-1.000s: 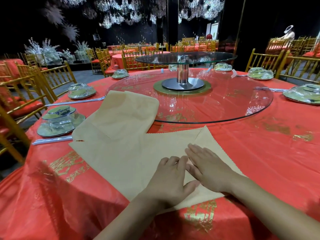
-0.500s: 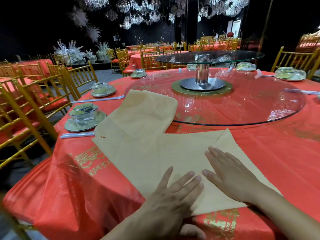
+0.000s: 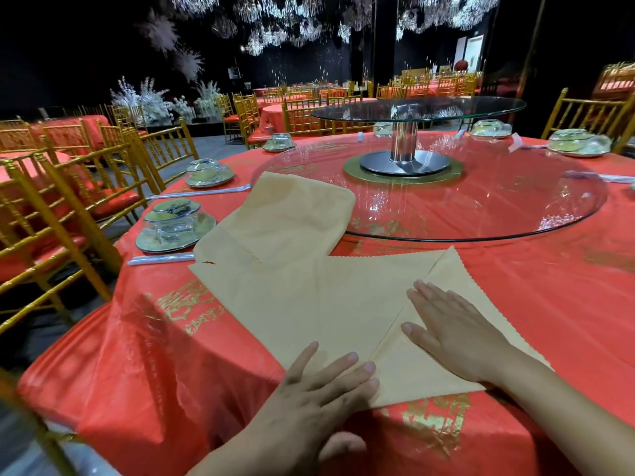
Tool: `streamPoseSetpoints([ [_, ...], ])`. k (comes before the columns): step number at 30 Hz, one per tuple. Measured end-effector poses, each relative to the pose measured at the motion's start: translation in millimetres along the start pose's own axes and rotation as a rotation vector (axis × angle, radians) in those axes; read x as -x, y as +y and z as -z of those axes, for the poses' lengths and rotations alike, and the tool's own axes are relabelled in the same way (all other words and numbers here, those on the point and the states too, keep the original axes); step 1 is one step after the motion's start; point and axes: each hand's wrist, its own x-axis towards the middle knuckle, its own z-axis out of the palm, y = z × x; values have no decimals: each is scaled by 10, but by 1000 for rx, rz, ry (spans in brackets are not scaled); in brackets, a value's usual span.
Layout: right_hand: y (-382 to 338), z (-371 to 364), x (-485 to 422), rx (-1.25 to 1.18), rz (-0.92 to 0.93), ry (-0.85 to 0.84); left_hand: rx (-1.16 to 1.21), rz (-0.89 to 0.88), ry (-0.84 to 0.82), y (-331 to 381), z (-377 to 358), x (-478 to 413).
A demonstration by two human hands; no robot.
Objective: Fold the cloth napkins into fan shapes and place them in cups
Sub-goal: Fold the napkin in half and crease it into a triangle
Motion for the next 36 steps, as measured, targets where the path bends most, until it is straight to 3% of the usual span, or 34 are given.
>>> streamPoseSetpoints([
  [4,-5,7,3,4,2,-7,554,393,-26,128,235,-150],
  [7,-7,11,8,-2,3,-23,481,542,-25,181,361,-489],
  [10,-15,17,12,-2,7,-16,273,514,-128,271,275,-851],
  [14,1,0,0,2,3,1,193,459,-273,341,34,-923],
  [17,13,-17,-2,4,13,1,29,491,-212,308,96,-781],
  [21,16,-12,-1,14,14,-2,30,534,-266,280,34,-550],
  [27,19,-7,9,4,21,8,-58,471,-139,267,40,-242],
  [32,32,12,-20,-6,16,-56,-48,490,-175,261,75,-251],
  [36,172,110,-249,13,-103,-109,-46,495,-200,238,86,-261],
])
